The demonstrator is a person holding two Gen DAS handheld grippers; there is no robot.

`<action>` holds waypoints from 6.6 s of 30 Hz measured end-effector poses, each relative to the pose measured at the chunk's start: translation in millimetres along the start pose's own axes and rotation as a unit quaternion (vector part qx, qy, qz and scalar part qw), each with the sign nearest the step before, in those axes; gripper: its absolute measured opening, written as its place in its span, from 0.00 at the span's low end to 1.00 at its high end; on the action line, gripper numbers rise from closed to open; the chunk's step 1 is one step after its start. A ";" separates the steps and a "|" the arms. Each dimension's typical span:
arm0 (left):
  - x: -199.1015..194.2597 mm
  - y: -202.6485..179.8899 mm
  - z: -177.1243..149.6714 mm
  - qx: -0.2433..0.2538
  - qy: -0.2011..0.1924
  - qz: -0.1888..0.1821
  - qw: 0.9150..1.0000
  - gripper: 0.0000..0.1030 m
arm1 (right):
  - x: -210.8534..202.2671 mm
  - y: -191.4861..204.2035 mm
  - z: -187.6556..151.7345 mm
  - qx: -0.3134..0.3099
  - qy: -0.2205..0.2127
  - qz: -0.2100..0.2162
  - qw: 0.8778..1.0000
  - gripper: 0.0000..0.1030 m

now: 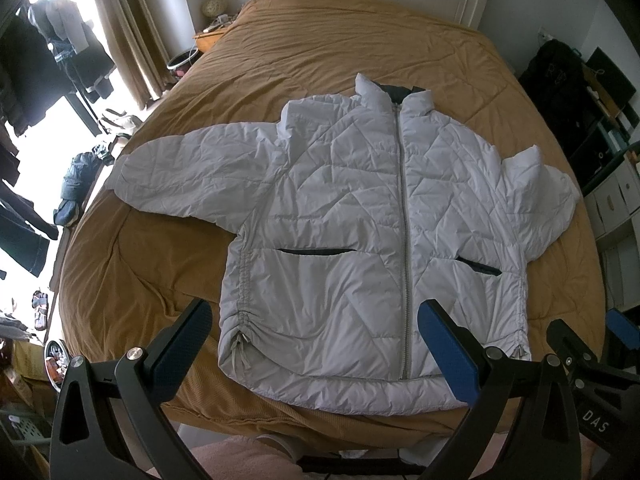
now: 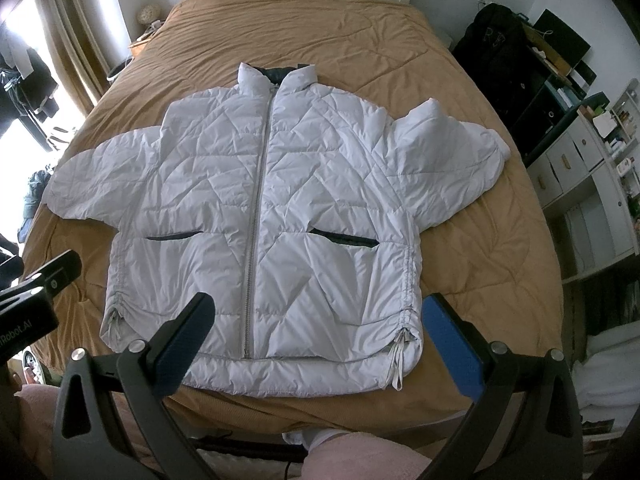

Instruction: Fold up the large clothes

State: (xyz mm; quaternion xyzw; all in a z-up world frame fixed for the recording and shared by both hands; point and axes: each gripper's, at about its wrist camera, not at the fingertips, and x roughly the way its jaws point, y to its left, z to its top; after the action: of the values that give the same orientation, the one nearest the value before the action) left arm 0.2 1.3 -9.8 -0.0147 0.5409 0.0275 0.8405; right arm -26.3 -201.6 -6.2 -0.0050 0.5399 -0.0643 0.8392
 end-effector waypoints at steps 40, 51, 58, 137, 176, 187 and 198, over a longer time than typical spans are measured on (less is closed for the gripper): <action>287.2 443.7 90.5 -0.389 -0.043 -0.060 0.918 0.98 | 152.0 36.4 132.0 -0.126 0.024 0.083 0.988 1.00; 347.1 434.8 122.7 -0.407 -0.085 -0.182 0.891 0.14 | 256.8 8.2 107.2 -0.032 0.041 0.068 0.996 1.00; 263.9 404.7 146.9 -0.349 -0.151 -0.127 0.916 0.09 | 278.2 14.8 71.5 -0.047 0.048 0.057 0.996 1.00; 315.3 -51.9 177.8 0.064 -0.023 -0.051 0.996 0.99 | 396.8 -104.1 118.9 0.113 0.059 0.285 0.950 0.04; 310.4 -49.2 99.1 0.076 -0.041 -0.041 0.995 1.00 | 358.6 -439.7 128.6 0.405 -0.217 0.318 0.829 0.09; 300.6 -36.9 114.0 0.031 -0.020 -0.045 0.998 1.00 | 277.4 -173.9 173.9 0.188 -0.221 0.540 0.790 0.09; 270.1 35.4 130.3 -0.038 -0.061 -0.006 0.997 0.99 | 421.4 56.1 153.5 0.051 -0.005 0.469 0.882 0.12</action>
State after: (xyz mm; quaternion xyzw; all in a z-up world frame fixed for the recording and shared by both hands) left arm 228.0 52.0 -201.4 -0.0476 0.4875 0.0440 0.8707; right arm 290.9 -203.0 -328.2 0.2910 0.4712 0.3096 0.7729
